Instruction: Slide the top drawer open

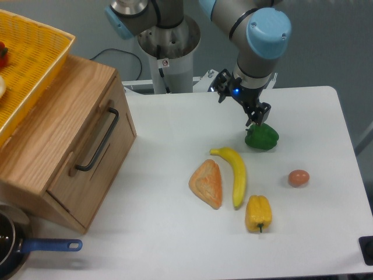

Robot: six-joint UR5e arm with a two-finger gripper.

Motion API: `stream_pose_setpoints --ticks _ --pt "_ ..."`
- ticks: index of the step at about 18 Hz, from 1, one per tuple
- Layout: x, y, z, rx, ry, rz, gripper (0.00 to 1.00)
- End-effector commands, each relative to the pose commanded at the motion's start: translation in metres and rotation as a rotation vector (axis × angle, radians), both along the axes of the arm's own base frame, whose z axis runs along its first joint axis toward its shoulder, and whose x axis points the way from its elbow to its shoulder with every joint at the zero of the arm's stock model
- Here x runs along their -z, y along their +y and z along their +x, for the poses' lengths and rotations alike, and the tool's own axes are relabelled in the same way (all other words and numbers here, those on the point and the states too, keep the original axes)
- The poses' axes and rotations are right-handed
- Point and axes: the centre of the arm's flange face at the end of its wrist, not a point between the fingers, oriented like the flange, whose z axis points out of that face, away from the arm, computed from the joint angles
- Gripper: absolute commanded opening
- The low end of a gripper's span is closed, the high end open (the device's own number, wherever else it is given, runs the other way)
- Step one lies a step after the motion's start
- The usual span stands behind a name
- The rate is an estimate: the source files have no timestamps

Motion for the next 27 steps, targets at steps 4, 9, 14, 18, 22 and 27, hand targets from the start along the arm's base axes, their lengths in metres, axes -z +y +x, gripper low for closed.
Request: stream_pose_setpoints --ticks 4,9,14,18,22,27 --pt "-0.001 0.000 0.001 0.000 0.000 0.000 1.00" --pt "-0.003 0.001 0.002 -0.004 -0.001 0.004 1.00" --pt "0.006 -0.003 0.008 -0.007 -0.020 0.009 1.00" --pt "0.005 -0.004 0.008 -0.011 -0.022 0.011 1.00" --pt "0.004 0.000 0.010 -0.090 -0.044 0.052 1.00" --pt "0.001 0.005 0.010 -0.159 -0.037 0.053 1.00"
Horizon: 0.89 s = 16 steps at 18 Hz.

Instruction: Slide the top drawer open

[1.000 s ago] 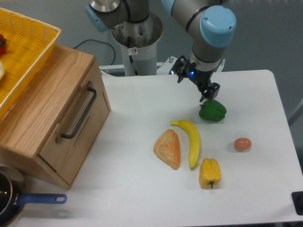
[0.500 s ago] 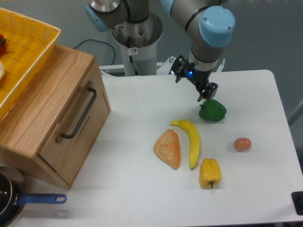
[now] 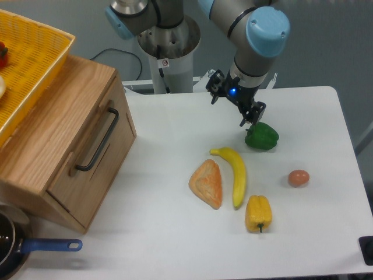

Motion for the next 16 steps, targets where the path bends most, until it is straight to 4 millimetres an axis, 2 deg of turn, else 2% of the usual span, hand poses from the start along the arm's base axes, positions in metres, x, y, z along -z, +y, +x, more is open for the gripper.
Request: stream_pose_setpoints --ticks 6,8,10,16 --pt "-0.007 0.004 -0.005 -0.067 0.007 0.003 1.00" --pt "-0.013 0.012 -0.005 -0.116 0.016 -0.013 1.00" --pt "-0.009 0.017 -0.004 -0.158 0.008 -0.029 1.00" --pt "-0.009 0.033 0.010 -0.240 -0.001 -0.039 1.00"
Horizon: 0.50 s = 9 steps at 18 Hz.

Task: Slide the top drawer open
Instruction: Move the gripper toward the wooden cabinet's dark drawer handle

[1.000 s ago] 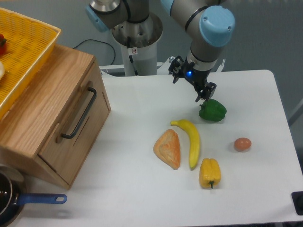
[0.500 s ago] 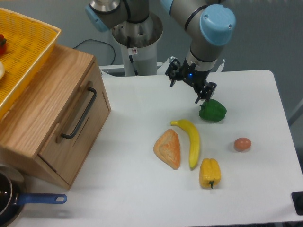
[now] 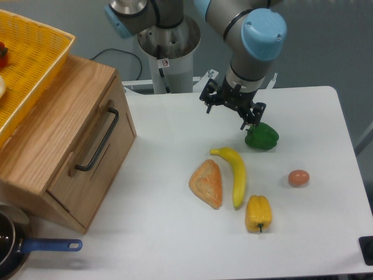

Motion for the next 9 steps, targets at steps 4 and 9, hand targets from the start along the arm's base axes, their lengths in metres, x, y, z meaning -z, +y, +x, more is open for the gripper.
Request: stream_pose_setpoints --ticks 4,9 --pt "-0.0008 0.0074 0.0053 -0.089 -0.029 0.029 1.00" --pt "-0.0044 0.0106 0.0074 -0.190 -0.073 0.068 1.00"
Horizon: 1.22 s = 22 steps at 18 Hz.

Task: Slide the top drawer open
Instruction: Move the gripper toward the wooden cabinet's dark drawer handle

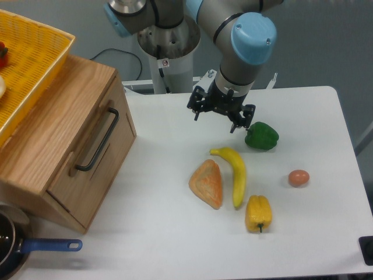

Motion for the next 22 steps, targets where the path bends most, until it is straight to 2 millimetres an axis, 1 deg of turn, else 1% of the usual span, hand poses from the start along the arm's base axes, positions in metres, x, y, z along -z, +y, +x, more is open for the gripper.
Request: stream_pose_setpoints --ticks 5,9,10,13,17,20,22 --pt "-0.003 0.004 0.006 -0.067 -0.036 0.010 1.00" --pt "-0.004 0.010 0.020 -0.079 -0.074 -0.012 1.00" --pt "-0.005 0.013 0.023 -0.088 -0.076 -0.011 1.00" --pt "-0.018 0.029 0.033 -0.114 -0.077 0.008 1.00" --pt "-0.022 0.050 0.051 -0.106 -0.075 0.001 1.00" --pt "-0.025 0.064 0.068 -0.060 -0.065 0.010 1.00" --pt "-0.029 0.070 0.071 -0.040 -0.054 0.021 1.00"
